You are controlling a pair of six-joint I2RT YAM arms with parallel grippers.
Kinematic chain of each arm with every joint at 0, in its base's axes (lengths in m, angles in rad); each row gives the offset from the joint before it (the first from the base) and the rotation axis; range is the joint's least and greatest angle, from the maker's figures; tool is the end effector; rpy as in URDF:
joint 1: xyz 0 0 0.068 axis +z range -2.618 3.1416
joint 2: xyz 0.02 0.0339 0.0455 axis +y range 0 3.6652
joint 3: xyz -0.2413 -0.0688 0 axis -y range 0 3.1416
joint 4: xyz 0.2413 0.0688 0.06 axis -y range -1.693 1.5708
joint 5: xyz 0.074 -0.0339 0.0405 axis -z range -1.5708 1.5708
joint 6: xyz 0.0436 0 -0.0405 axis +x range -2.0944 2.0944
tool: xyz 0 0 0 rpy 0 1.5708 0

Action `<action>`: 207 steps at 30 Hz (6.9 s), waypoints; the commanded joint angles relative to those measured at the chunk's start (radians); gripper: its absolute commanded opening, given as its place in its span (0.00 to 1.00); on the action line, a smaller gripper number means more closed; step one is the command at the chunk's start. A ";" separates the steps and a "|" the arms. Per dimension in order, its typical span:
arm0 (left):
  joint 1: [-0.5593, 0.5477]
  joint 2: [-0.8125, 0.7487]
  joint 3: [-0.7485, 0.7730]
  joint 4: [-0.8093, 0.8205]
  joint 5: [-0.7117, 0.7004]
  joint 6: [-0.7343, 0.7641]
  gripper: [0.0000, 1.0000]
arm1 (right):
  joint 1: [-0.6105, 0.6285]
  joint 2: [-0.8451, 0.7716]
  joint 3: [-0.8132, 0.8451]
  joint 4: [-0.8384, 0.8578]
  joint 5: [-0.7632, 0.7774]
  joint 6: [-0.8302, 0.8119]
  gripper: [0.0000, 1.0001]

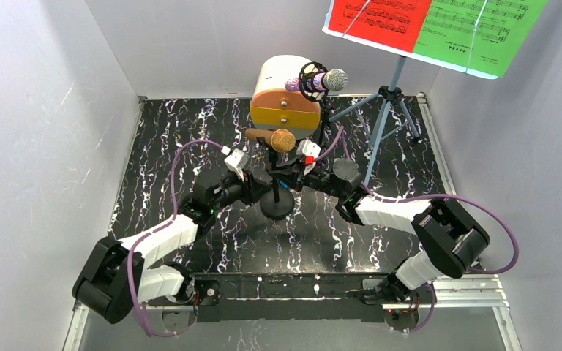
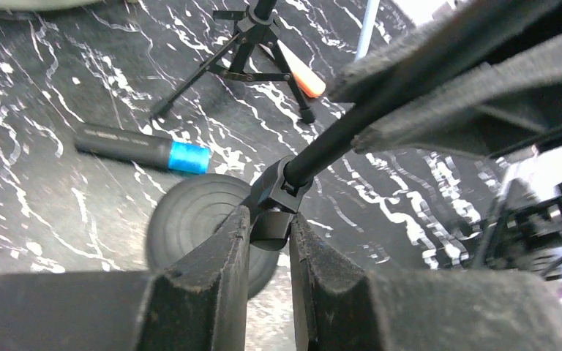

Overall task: Pack up the instrument practice props
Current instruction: Unscrew the knob on the microphone stand.

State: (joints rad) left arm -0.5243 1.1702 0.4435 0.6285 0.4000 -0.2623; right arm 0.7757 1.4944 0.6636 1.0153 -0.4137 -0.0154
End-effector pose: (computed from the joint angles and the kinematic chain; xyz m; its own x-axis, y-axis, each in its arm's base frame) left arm 0.2163 -0.1447 0.2090 -0.2885 -0.1090 -0.9512 0.7473 0.5954 -0.2949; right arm 0.2166 0.2370 0.2373 0.1452 0.1226 -0.9818 -0.9211 0.3789 -0.0889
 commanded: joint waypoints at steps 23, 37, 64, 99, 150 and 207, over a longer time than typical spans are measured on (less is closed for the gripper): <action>0.014 0.031 -0.113 0.134 -0.141 -1.431 0.00 | 0.066 0.053 0.004 -0.023 0.001 -0.046 0.01; 0.050 -0.053 -0.009 -0.143 -0.119 -1.044 0.50 | 0.066 0.060 0.008 -0.021 0.021 -0.040 0.01; 0.060 -0.085 -0.152 0.033 -0.125 -1.128 0.33 | 0.066 0.074 0.012 -0.004 0.015 -0.026 0.01; 0.053 -0.073 -0.210 0.169 -0.249 -1.604 0.00 | 0.067 0.093 0.055 -0.067 0.002 -0.014 0.01; -0.274 -0.426 -0.284 0.152 -0.468 0.857 0.69 | 0.068 0.023 0.046 -0.154 0.092 0.083 0.01; -0.405 -0.089 -0.163 0.150 -0.597 1.041 0.09 | 0.080 -0.017 -0.078 -0.099 0.013 0.069 0.01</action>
State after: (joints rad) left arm -0.9379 1.0729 0.2501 0.8360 -0.1883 0.8707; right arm 0.8326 1.4643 0.6224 1.0214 -0.3195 0.0330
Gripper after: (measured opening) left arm 0.164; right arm 0.164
